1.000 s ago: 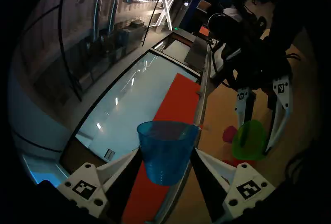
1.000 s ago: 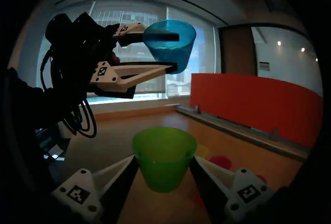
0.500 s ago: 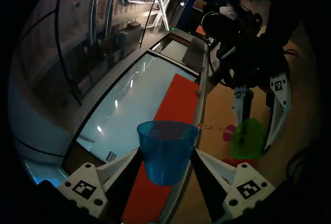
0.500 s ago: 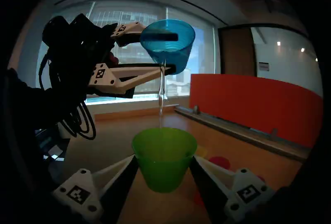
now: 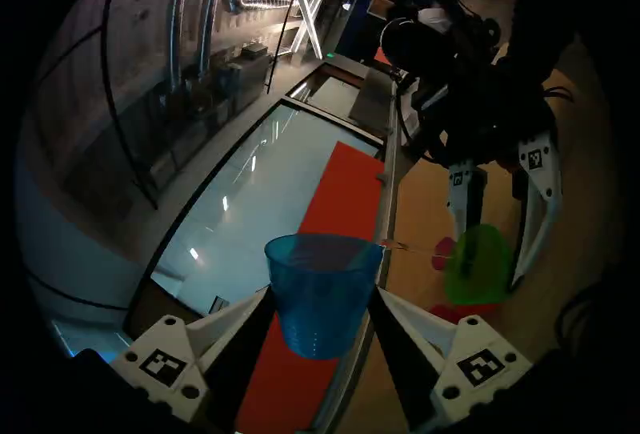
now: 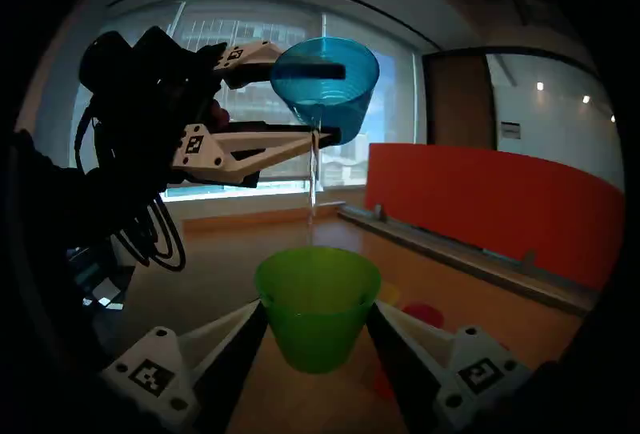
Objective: Pour water
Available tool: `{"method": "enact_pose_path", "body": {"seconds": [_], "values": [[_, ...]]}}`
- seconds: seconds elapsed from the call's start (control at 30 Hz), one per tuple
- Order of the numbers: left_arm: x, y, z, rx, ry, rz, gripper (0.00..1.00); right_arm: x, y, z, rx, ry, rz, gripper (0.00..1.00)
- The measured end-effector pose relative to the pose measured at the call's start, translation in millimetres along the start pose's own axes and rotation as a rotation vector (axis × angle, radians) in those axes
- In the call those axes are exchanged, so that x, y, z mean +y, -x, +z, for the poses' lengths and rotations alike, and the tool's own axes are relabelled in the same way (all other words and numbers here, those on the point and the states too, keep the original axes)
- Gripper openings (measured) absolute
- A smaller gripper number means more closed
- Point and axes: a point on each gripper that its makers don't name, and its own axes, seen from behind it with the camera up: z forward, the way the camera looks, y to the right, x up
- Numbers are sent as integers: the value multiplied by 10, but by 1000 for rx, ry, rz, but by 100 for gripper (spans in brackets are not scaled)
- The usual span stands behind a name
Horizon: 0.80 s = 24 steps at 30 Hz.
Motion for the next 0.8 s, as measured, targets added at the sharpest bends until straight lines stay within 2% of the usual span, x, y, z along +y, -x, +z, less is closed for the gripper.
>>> {"method": "enact_pose_path", "body": {"seconds": [0.8], "values": [[-26, -50, -22, -4, -10, 71, 80, 4, -30, -16, -1, -1, -7, 86]]}}
